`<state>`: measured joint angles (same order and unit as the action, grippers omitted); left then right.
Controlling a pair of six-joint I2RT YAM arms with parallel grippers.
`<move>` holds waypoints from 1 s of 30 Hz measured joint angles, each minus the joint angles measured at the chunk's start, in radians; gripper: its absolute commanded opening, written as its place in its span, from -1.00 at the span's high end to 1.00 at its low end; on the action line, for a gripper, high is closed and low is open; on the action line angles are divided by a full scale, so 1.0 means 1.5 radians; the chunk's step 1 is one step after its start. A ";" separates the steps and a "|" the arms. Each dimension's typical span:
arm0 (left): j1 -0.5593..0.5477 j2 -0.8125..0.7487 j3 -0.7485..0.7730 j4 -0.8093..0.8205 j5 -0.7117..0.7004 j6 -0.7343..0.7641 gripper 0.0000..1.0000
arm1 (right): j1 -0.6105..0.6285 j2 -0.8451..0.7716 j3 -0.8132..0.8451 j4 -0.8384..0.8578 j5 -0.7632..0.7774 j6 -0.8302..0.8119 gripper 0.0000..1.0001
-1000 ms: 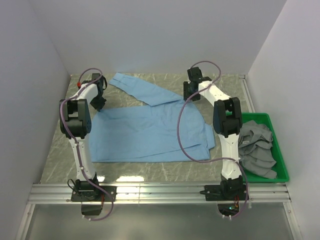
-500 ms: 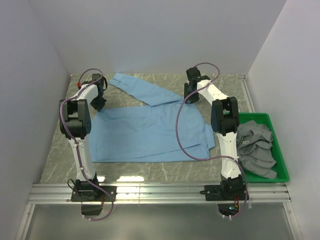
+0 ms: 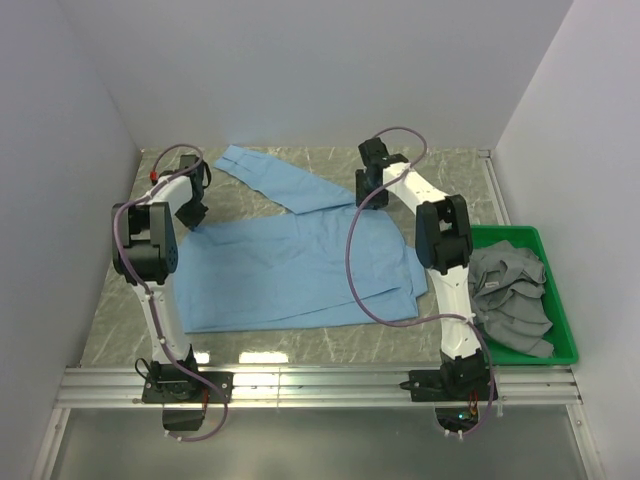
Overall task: Fold and stack the long sleeve shirts
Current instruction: Fold the shirt
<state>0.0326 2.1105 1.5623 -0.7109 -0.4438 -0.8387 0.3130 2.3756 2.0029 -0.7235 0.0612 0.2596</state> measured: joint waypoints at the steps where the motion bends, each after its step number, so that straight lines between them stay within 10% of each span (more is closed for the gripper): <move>1: 0.001 -0.005 -0.008 0.003 0.000 0.003 0.70 | 0.004 0.000 0.001 -0.001 0.001 -0.002 -0.03; 21: 0.004 -0.004 -0.004 -0.007 -0.005 0.018 0.99 | 0.012 0.008 0.018 -0.001 0.017 -0.023 1.00; 30: 0.004 0.005 0.014 -0.023 -0.007 0.022 0.99 | -0.011 -0.004 -0.001 0.032 0.024 -0.037 1.00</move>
<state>0.0380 2.1185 1.5833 -0.7460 -0.4541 -0.8051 0.2958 2.3692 2.0018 -0.6762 0.0971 0.2035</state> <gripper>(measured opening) 0.064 0.009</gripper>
